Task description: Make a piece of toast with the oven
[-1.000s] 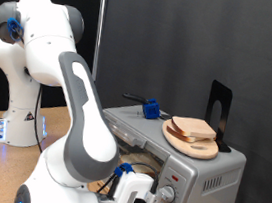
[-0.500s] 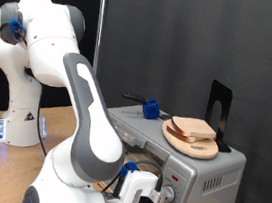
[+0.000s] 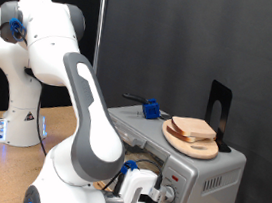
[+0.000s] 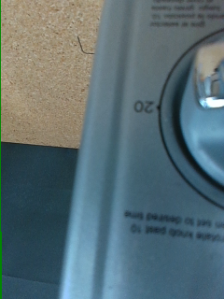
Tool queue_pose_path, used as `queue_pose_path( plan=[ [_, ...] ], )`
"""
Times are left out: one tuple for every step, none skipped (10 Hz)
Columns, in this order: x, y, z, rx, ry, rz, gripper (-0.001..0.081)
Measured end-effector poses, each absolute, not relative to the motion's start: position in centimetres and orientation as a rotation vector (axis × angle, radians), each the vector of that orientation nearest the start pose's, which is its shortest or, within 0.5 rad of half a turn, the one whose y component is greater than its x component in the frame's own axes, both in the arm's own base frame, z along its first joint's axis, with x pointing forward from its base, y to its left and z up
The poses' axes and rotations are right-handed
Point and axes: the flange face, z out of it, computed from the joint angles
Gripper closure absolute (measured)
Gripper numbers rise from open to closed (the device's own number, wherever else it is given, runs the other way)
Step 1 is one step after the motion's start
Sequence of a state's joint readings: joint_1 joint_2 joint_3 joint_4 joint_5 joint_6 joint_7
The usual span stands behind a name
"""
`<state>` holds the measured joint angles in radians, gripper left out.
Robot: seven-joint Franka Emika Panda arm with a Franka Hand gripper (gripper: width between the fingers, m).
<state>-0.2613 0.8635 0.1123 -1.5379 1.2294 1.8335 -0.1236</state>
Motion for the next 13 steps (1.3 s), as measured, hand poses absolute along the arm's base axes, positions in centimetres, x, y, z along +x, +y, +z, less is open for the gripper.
queue_pose_path(
  plan=[
    [67.5,-3.6,15.5,-1.776,0.726,0.347,0.0708],
    [67.3,-3.5,15.3,-1.774,0.686,0.277,0.0708],
    [66.8,-3.5,15.2,-1.77,0.636,0.175,0.0708],
    [66.2,-3.4,15.0,-1.764,0.587,0.074,0.0708],
    [65.8,-3.3,14.9,-1.754,0.552,0.001,0.0708],
    [65.6,-3.3,14.6,-1.744,0.527,-0.045,0.0708],
    [65.4,-3.3,14.4,-1.735,0.504,-0.085,0.0708],
    [65.2,-3.3,14.3,-1.729,0.497,-0.103,0.0704],
    [65.2,-3.3,14.3,-1.727,0.503,-0.099,0.0704],
    [65.2,-3.3,14.3,-1.724,0.522,-0.081,0.0704],
    [65.2,-3.3,14.3,-1.721,0.538,-0.067,0.0704],
    [65.2,-3.4,14.3,-1.721,0.552,-0.055,0.0704],
    [65.3,-3.9,14.3,-1.731,0.578,-0.058,0.0704]
  ],
)
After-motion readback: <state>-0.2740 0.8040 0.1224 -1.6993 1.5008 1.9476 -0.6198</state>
